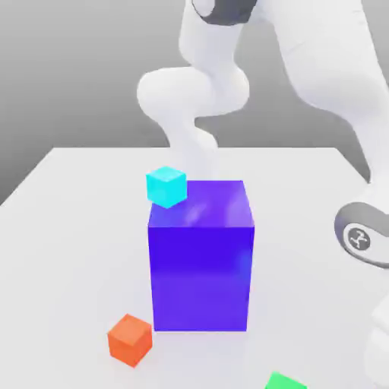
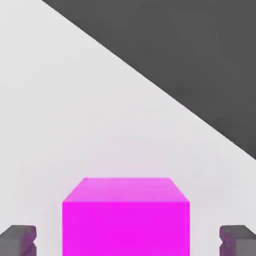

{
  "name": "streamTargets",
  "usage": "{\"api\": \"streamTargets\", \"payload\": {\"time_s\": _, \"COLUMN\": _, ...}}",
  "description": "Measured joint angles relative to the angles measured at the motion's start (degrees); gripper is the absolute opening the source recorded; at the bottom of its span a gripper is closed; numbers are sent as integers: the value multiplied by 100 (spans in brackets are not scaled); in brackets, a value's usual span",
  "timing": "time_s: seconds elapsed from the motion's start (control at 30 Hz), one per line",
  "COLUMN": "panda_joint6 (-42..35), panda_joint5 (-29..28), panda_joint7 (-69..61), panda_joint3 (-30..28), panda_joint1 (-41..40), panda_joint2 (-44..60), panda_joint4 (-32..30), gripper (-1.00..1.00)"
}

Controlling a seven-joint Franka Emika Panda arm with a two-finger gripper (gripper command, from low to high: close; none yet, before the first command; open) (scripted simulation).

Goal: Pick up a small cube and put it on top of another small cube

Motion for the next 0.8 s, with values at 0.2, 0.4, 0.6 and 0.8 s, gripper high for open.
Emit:
{"api": "streamTargets", "payload": {"time_s": 0.2, "panda_joint6": -198, "panda_joint5": 116, "panda_joint7": -83, "panda_joint3": 98, "panda_joint1": -69, "panda_joint2": -264, "panda_joint4": -68, "gripper": -100}}
{"api": "streamTargets", "payload": {"time_s": 0.4, "panda_joint6": -698, "panda_joint5": 755, "panda_joint7": -806, "panda_joint3": -31, "panda_joint1": -978, "panda_joint2": -1318, "panda_joint4": -557, "gripper": -100}}
{"api": "streamTargets", "payload": {"time_s": 0.6, "panda_joint6": -141, "panda_joint5": 876, "panda_joint7": -1119, "panda_joint3": -428, "panda_joint1": -1513, "panda_joint2": -1021, "panda_joint4": -769, "gripper": 100}}
{"api": "streamTargets", "payload": {"time_s": 0.8, "panda_joint6": -84, "panda_joint5": 857, "panda_joint7": -1109, "panda_joint3": -448, "panda_joint1": -1509, "panda_joint2": -963, "panda_joint4": -768, "gripper": 100}}
